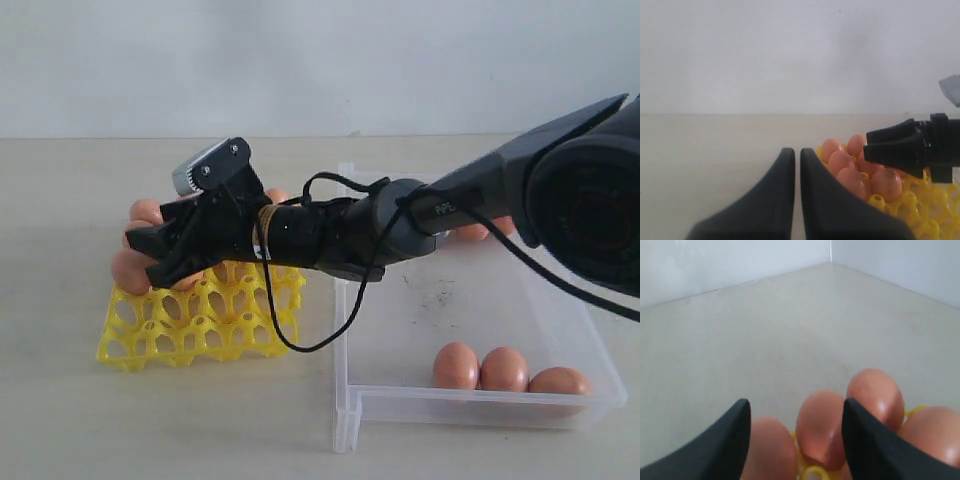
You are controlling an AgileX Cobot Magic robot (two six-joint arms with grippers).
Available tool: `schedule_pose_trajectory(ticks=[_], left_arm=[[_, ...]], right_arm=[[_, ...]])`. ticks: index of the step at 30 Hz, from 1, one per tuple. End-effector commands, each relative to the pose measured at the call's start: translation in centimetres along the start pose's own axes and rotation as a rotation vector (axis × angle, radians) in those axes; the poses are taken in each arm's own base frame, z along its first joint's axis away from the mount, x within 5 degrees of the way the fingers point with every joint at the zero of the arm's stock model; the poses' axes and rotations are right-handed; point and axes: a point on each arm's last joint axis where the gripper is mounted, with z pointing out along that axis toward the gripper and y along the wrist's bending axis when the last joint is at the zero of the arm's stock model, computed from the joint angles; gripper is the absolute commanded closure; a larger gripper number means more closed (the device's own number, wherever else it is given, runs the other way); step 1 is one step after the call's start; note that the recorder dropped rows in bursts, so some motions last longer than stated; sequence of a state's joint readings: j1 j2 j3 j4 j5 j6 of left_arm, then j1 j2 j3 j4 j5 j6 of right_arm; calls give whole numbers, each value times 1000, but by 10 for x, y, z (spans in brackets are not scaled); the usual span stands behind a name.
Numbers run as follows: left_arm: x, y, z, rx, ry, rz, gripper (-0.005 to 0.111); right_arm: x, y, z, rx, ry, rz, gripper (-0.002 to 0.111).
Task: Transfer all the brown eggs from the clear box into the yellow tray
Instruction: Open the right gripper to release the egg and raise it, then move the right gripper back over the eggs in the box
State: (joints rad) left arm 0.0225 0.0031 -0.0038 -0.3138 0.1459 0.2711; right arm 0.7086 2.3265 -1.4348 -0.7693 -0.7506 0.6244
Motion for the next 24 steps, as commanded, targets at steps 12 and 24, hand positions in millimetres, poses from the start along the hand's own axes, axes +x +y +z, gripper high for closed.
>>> schedule_pose_trajectory(ticks=[12, 24], left_arm=[[0, 0, 0, -5, -13, -5, 103], [0, 0, 0, -5, -13, -5, 103]], right_arm=[[-141, -1, -90, 350, 193, -14, 109], [-86, -119, -250, 1066, 393, 6, 109]])
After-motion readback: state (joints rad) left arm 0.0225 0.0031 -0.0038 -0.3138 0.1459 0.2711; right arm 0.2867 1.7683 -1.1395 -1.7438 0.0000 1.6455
